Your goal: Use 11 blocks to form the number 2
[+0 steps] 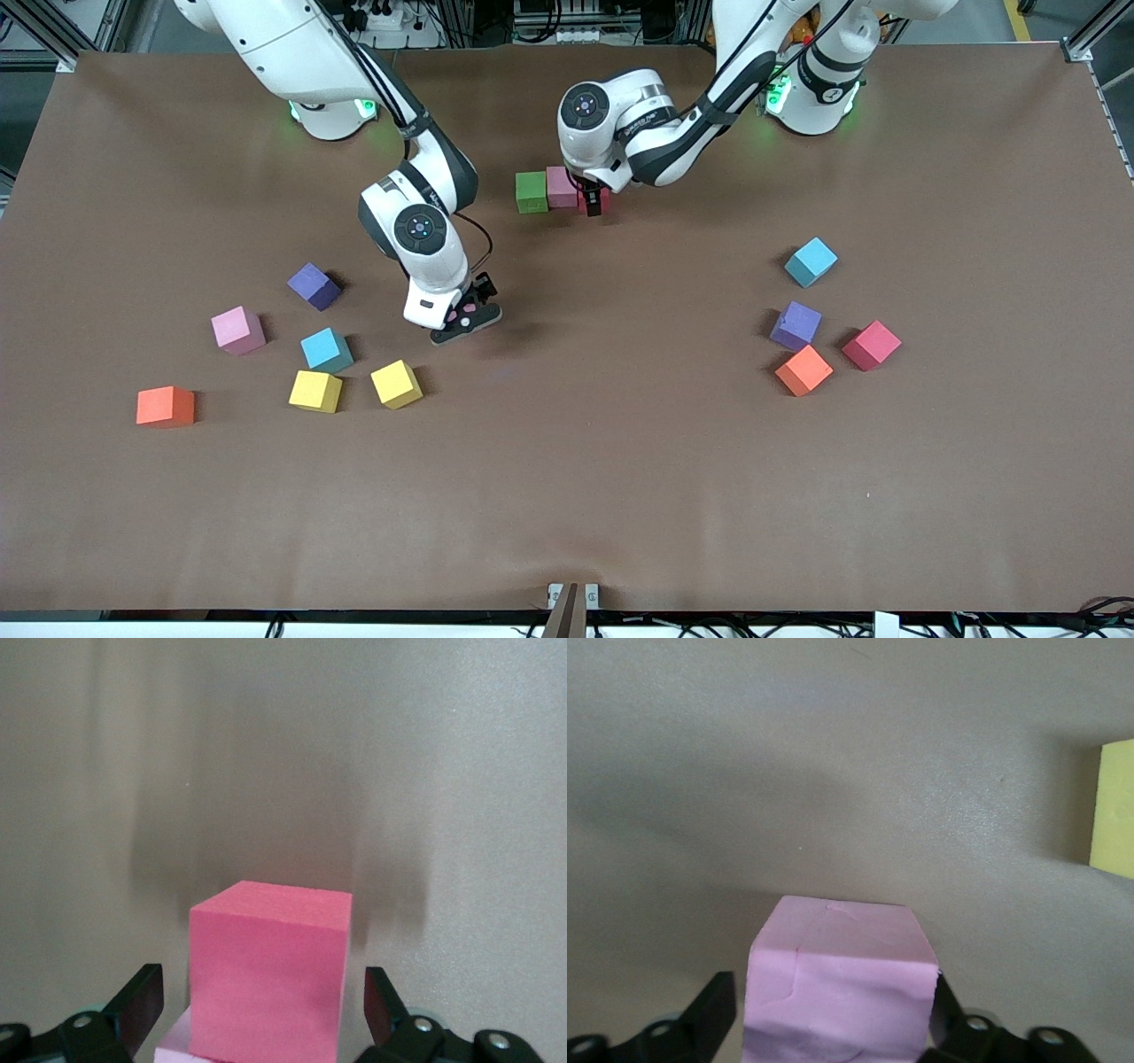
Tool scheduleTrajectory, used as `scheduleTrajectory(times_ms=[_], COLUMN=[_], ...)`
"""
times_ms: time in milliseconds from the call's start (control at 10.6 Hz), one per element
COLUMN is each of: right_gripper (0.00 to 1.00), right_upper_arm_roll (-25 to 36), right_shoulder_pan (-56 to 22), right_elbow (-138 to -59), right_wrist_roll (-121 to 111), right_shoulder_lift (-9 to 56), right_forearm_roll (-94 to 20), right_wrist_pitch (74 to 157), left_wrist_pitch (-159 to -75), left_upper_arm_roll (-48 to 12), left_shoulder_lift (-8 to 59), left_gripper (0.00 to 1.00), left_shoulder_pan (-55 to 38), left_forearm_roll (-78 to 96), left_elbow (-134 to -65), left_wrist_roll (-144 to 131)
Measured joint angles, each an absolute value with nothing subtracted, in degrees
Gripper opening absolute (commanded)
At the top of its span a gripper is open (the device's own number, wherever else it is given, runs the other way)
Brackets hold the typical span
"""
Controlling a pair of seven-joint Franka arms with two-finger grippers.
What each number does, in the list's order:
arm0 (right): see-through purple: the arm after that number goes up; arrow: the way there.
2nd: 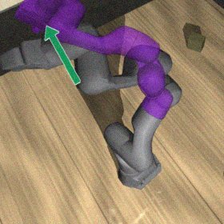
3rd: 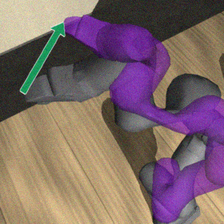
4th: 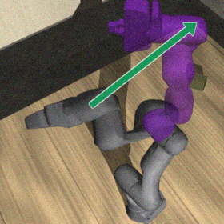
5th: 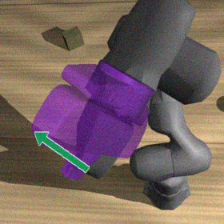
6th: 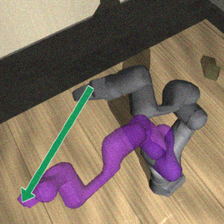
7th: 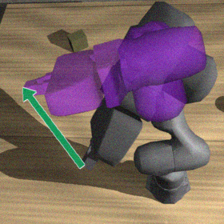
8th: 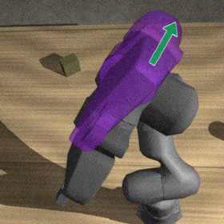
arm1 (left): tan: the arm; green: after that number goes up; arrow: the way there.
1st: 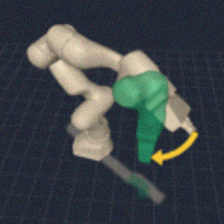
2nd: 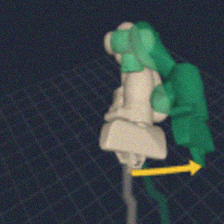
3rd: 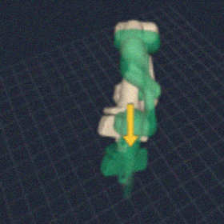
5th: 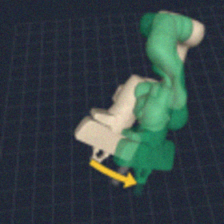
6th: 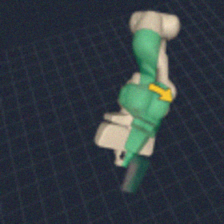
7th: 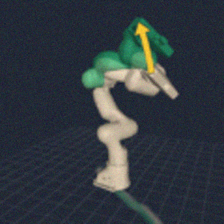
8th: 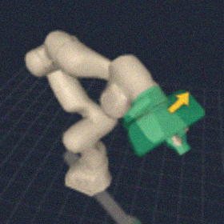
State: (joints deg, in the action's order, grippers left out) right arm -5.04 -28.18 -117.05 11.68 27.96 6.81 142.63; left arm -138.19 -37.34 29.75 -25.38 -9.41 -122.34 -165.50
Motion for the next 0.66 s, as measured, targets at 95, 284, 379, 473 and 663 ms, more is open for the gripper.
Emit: scheduleTrajectory(times_ms=[95, 284, 379, 473, 663], right_gripper=[0.00, 0.00, 0.00, 0.00, 0.00], right_upper_arm_roll=[-5.0, -5.1, -5.1, -5.4, -6.3], right_shoulder_pan=[-28.2, -28.2, -28.2, -28.2, -28.5], right_elbow=[-117.1, -117.1, -117.1, -117.0, -116.8], right_wrist_roll=[11.7, 11.8, 12.3, 13.4, 16.1], right_shoulder_lift=[27.9, 27.5, 27.4, 27.3, 27.2], right_forearm_roll=[6.8, 6.8, 6.8, 6.8, 6.8], right_wrist_pitch=[142.6, 142.6, 142.7, 142.9, 143.1], left_wrist_pitch=[-138.1, -138.0, -138.0, -138.0, -137.3], left_upper_arm_roll=[-37.4, -37.4, -37.7, -38.3, -39.8], left_shoulder_lift=[29.7, 29.7, 29.8, 29.7, 29.0], left_gripper=[1.00, 1.00, 1.00, 1.00, 1.00], left_shoulder_pan=[-25.4, -25.5, -25.5, -25.5, -25.5], left_forearm_roll=[-9.4, -9.4, -9.4, -9.4, -9.4], left_elbow=[-122.3, -122.4, -122.4, -122.4, -122.3], left_wrist_roll=[-165.5, -165.5, -165.2, -165.0, -164.3])
